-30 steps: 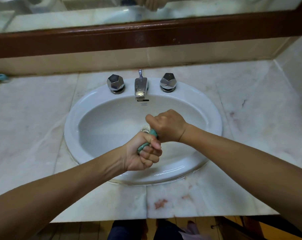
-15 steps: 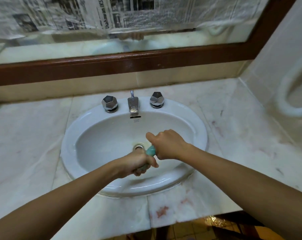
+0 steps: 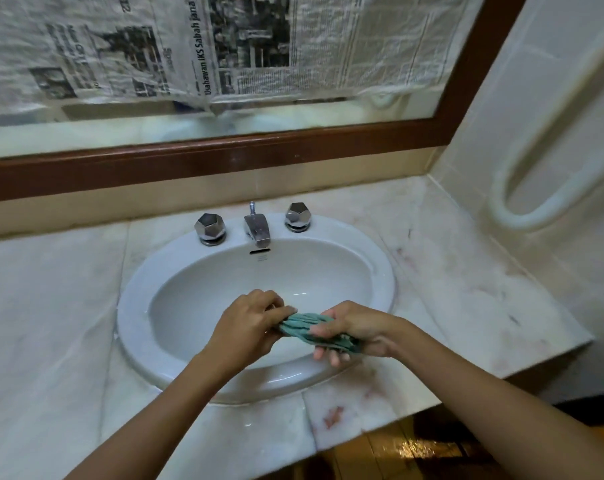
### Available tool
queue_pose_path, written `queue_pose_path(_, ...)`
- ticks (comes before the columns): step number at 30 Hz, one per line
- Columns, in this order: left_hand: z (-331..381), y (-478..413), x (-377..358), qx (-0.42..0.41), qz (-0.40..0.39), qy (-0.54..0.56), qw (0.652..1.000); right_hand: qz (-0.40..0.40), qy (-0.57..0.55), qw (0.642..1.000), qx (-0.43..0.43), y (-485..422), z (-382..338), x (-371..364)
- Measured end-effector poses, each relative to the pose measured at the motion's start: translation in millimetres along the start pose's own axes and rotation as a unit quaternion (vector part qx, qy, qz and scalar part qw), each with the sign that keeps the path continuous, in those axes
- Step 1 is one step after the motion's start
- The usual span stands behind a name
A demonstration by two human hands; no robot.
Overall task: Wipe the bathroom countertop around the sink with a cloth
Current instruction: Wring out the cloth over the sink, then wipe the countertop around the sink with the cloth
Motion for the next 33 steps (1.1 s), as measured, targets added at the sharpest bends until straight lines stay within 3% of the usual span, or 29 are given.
queue_pose_path(4,10,17,13,-0.016,0.144,-0.028,0.989,-0.109,-0.247,0.962,-0.043,6,22,-10)
queue_pose_path(9,17,42,5,0.024,0.187,-0.023,0.982,-0.129,-0.375,0.916,-0.068,12,41,-19)
queue_pose_path(15,44,49,-15,0.071,0.142,0.063,0.985,-0.032,-0.423,0.906,-0.007,20,55,-5)
queue_pose_path(19,54,34,-32,0.103,0.050,0.076,0.991,0.104,-0.415,0.903,0.027,33,52,25)
queue_pose_path(23,69,9,-50,0.159,-0.014,0.141,0.977,0.285,-0.290,0.906,0.115,66,41,87)
queue_pose_path(26,83,-17,-68,0.221,-0.035,0.181,0.958,0.419,-0.169,0.872,0.188,100,30,148)
queue_pose_path(28,94,-36,-80,0.256,-0.049,0.193,0.946,0.512,0.003,0.826,0.235,113,21,193)
queue_pose_path(30,106,-56,-90,0.282,-0.061,0.197,0.937,0.575,0.185,0.753,0.261,115,12,228)
queue_pose_path(32,117,-75,-98,0.296,-0.073,0.198,0.931,0.567,0.370,0.688,0.264,99,11,253)
queue_pose_path(33,123,-84,-102,0.299,-0.078,0.200,0.930,0.521,0.441,0.692,0.236,85,16,261)
Point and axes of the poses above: each hand's wrist, its own y-axis away from the middle knuckle, its own x-axis out of the back of the hand, z = x × y, the point moved 4 cm from there along -y, towards the middle knuckle, and after that the axes turned 12 degrees about -y, right-handed, at the moved point
